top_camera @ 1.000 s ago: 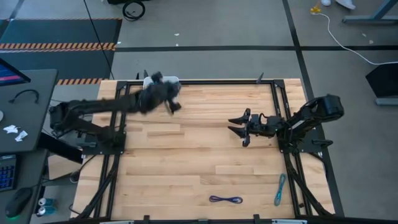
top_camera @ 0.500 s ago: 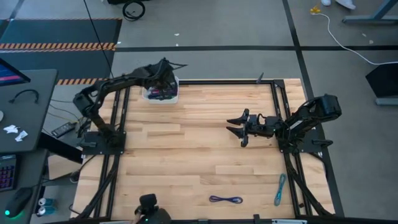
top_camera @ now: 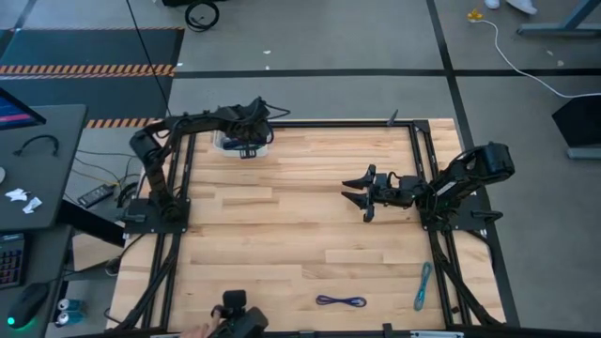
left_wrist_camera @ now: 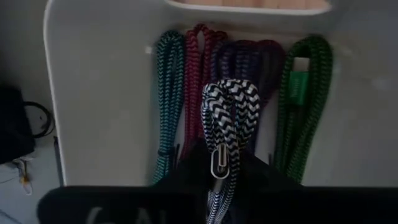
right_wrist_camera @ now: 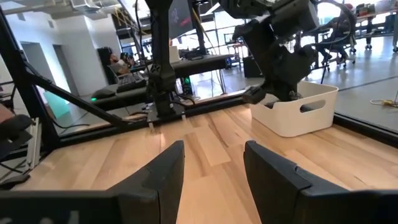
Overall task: Pick and place USB-C Cables
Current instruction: Put the white USB cable into the white bin, then put the blue USB cable into the white bin
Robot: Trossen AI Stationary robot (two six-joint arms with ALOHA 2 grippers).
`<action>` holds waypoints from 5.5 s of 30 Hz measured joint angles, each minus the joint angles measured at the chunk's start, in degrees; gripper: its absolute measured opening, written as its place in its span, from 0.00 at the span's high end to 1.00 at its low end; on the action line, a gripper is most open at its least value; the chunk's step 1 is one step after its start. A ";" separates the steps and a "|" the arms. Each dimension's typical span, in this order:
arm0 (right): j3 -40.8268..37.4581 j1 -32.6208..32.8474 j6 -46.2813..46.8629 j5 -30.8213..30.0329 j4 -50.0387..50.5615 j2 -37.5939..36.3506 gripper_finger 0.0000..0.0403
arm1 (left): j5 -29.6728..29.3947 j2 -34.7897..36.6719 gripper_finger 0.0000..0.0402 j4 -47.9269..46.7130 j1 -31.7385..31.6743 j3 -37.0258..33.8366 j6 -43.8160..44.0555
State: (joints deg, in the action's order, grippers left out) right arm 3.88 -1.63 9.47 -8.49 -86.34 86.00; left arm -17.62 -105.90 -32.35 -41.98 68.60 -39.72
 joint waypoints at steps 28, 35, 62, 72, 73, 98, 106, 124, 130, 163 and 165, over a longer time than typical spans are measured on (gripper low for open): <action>-0.07 1.14 0.02 0.00 0.30 0.00 0.57 | -0.66 25.21 0.45 -0.47 13.72 4.89 22.11; -3.62 3.78 2.22 -1.33 -0.95 -2.17 0.57 | 1.13 33.80 0.54 35.32 34.28 -18.09 29.20; -2.07 7.45 11.05 -6.52 0.04 -7.89 0.57 | 7.82 -11.58 0.51 25.83 67.49 12.34 42.34; -2.38 11.50 15.04 -6.38 3.64 -5.94 0.57 | 0.23 -22.42 0.26 36.91 75.36 18.34 48.58; -2.79 12.09 15.04 -6.39 3.48 -6.04 0.57 | -1.51 -23.96 0.25 38.97 75.57 19.11 49.97; -3.37 20.06 14.82 -6.56 3.99 -5.48 0.57 | -3.96 -31.32 0.94 38.70 74.63 22.32 64.67; -3.37 20.06 15.04 -6.47 7.05 -5.42 0.57 | -20.94 -28.56 0.94 31.16 74.29 19.66 63.39; -3.27 19.41 8.24 -16.16 7.61 -5.42 0.57 | -37.40 10.66 0.94 64.33 58.20 -35.00 49.07; -2.82 17.26 3.74 -19.68 7.99 -5.42 0.57 | -28.23 30.62 0.94 61.04 45.47 -41.23 29.08; 2.56 -2.27 -15.69 -21.86 7.54 -5.42 0.57 | 17.13 18.65 0.86 6.17 -8.17 -19.26 -10.57; 2.56 -2.87 -16.34 -21.88 7.56 -5.42 0.57 | 16.03 17.15 0.80 8.01 -8.13 -19.28 -8.41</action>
State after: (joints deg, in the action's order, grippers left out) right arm 6.44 -4.50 -6.86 -30.37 -78.78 80.58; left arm -1.59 -88.75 -24.34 -50.11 49.32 -48.13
